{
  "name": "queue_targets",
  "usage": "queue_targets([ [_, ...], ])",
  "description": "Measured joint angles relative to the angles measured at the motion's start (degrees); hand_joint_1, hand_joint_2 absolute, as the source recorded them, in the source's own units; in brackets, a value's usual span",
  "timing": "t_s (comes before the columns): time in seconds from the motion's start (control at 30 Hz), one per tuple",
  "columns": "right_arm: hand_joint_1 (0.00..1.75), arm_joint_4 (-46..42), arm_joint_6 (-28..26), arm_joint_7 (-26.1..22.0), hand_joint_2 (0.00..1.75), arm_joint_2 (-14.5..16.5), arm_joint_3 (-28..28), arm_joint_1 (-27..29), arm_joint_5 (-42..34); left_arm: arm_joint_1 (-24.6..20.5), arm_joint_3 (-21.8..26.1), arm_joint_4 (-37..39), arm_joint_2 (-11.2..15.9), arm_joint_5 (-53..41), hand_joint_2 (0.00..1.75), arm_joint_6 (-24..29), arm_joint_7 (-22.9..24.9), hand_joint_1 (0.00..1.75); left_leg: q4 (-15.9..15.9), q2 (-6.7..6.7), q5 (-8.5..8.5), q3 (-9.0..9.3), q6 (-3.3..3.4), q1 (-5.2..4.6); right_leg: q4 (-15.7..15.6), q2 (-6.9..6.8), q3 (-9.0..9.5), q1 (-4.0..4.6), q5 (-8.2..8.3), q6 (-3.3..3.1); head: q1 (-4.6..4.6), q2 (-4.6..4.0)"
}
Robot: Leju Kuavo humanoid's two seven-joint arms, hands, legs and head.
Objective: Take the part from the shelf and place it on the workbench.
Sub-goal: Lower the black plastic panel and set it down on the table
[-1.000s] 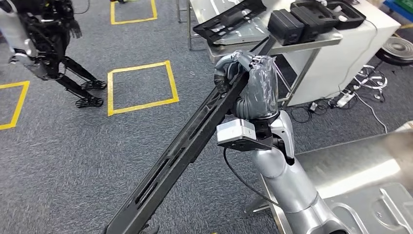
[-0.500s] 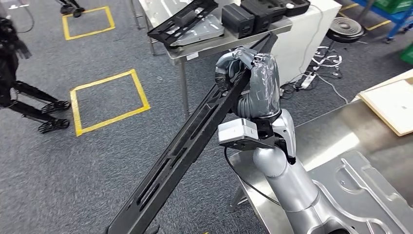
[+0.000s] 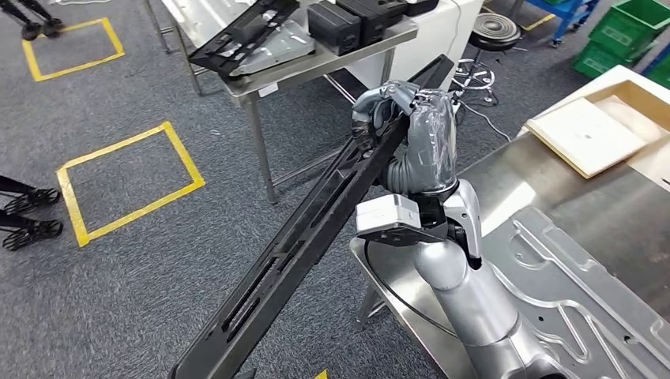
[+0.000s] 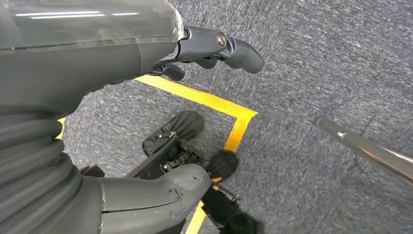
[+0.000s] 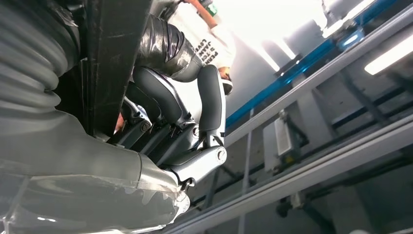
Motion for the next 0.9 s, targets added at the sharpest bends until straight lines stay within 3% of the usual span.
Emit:
queue_targets([
  [0.07, 1.75, 0.02, -0.07, 0.02, 1.75, -0.01, -0.01, 0.05, -0.01, 0.16, 0.13, 0.0, 0.01, 0.15, 1.75, -0.21, 0.43, 0.0, -0.07, 1.21, -0.31, 0.3, -0.6, -0.33, -2.48, -0.83, 1.08, 0.58, 0.08, -0.59, -0.02, 0.0],
  [0.13, 1.75, 0.04, -0.13, 0.04, 1.75, -0.07, -0.04, 0.27, -0.02, 0.26, 0.22, 0.0, 0.03, 0.19, 1.75, -0.26, 0.56, 0.0, -0.12, 2.0, -0.71, 0.66, -1.25, -0.3, -2.86, 0.61, 1.07, 0.5, 0.24, -1.24, -0.02, 0.0],
  [0.2, 1.75, 0.08, -0.16, 0.06, 1.75, -0.11, -0.08, 0.43, -0.04, 0.34, 0.3, 0.0, 0.08, 0.37, 1.75, -0.36, 0.67, 0.0, 2.05, -0.15, -2.49, -0.01, -1.79, -0.07, -3.37, 1.93, 1.35, 0.11, 0.55, -1.95, -0.03, 0.0],
  [0.27, 1.75, 0.22, -0.18, 0.05, 1.75, -0.11, -0.09, 0.6, -0.13, 0.69, 0.48, 0.01, 0.12, 0.81, 1.75, -0.84, 1.1, 0.0, 8.49, -3.14, -5.94, -2.95, -2.03, 0.1, -3.54, 3.3, 1.45, -0.08, 0.7, -2.42, -0.05, 0.0],
  [0.33, 1.75, 0.49, -0.19, 0.03, 1.75, -0.1, -0.09, 1.0, -0.2, 1.2, 0.75, 0.04, 0.2, 1.19, 1.75, -1.45, 1.55, 0.0, 14.73, -4.01, -7.98, -6.15, -2.18, 0.12, -3.43, 4.93, 1.41, -0.04, 0.7, -2.55, -0.07, 0.0],
  [0.37, 1.75, 0.63, -0.2, -0.01, 1.75, -0.11, -0.09, 1.27, -0.24, 1.41, 0.86, 0.05, 0.25, 1.25, 1.75, -1.6, 1.66, 0.0, 15.31, -4.12, -7.36, -6.67, -2.22, 0.15, -3.32, 5.82, 1.41, -0.04, 0.68, -2.53, -0.06, 0.0],
  [0.4, 1.75, 0.78, -0.22, -0.05, 1.75, -0.11, -0.09, 1.52, -0.28, 1.53, 0.92, 0.06, 0.3, 1.25, 1.75, -1.67, 1.69, 0.0, 13.82, -4.24, -5.74, -6.24, -2.23, 0.21, -3.18, 6.7, 1.41, -0.08, 0.63, -2.47, -0.07, 0.0],
  [0.43, 1.75, 0.92, -0.25, -0.13, 1.75, -0.12, -0.1, 1.74, -0.32, 1.59, 0.96, 0.07, 0.34, 1.25, 1.75, -1.68, 1.72, 0.0, 10.71, -4.58, -3.51, -5.05, -2.2, 0.31, -2.98, 7.54, 1.42, -0.14, 0.56, -2.36, -0.07, 0.0],
  [0.5, 1.75, 1.17, -0.28, -0.27, 1.75, -0.14, -0.11, 2.0, -0.34, 1.59, 1.08, 0.07, 0.42, 1.25, 1.75, -1.66, 1.73, 0.0, 4.06, -6.84, -0.48, -2.32, -2.04, 0.62, -2.31, 9.08, 1.1, -0.19, 0.31, -1.89, -0.05, 0.0],
  [0.57, 1.75, 1.31, -0.37, -0.36, 1.75, -0.2, -0.14, 2.2, -0.34, 1.65, 1.2, 0.08, 0.45, 1.22, 1.75, -1.66, 1.84, 0.0, 1.4, -8.46, -0.05, -1.22, -1.75, 0.68, -1.91, 10.38, 0.51, -0.31, 0.35, -1.21, -0.05, 0.0],
  [0.63, 1.75, 1.39, -0.48, -0.37, 1.75, -0.32, -0.35, 2.48, -0.34, 1.61, 1.23, 0.09, 0.39, 1.22, 1.75, -1.76, 2.09, 0.0, 1.02, -7.55, 0.2, -1.12, -1.06, 0.61, -2.07, 11.32, 0.11, -0.52, 0.64, -0.48, -0.08, 0.0],
  [0.7, 1.75, 1.45, -0.64, -0.39, 1.75, -0.44, -0.7, 2.59, -0.33, 1.44, 1.25, 0.09, 0.36, 1.26, 1.75, -1.92, 2.4, 0.0, 0.49, -6.3, 0.62, -0.95, -0.19, 0.68, -0.65, 9.21, -0.71, -0.37, -0.3, 0.11, 0.09, 0.0],
  [0.77, 1.75, 1.5, -0.83, -0.42, 1.75, -0.47, -0.9, 2.65, -0.32, 1.48, 1.26, 0.09, 0.39, 1.21, 1.75, -2.05, 2.63, 0.0, 0.24, -5.04, 0.75, -0.87, 0.36, 0.53, 4.83, 5.62, -3.31, -0.3, -3.24, 0.61, 0.3, 0.0],
  [0.8, 1.75, 1.58, -0.89, -0.43, 1.75, -0.49, -0.96, 2.78, -0.32, 1.62, 1.26, 0.09, 0.4, 1.13, 1.75, -2.07, 2.71, 0.0, 0.24, -4.36, 0.7, -0.87, 0.52, 0.41, 8.34, 4.69, -5.05, -0.39, -4.77, 0.81, 0.32, 0.0],
  [0.87, 1.75, 1.83, -0.95, -0.44, 1.75, -0.57, -1.14, 3.17, -0.32, 1.86, 1.26, 0.09, 0.43, 0.88, 1.75, -1.92, 2.85, 0.0, 0.26, -2.91, 0.56, -0.85, 0.6, 0.25, 12.26, 4.07, -7.02, -0.49, -5.63, 0.96, 0.32, 0.0],
  [0.9, 1.75, 1.95, -0.96, -0.44, 1.75, -0.62, -1.27, 3.32, -0.32, 1.87, 1.26, 0.09, 0.45, 0.8, 1.75, -1.83, 2.87, 0.0, 0.26, -2.24, 0.48, -0.8, 0.58, 0.19, 11.39, 3.89, -6.57, -0.47, -4.65, 0.88, 0.32, 0.0],
])
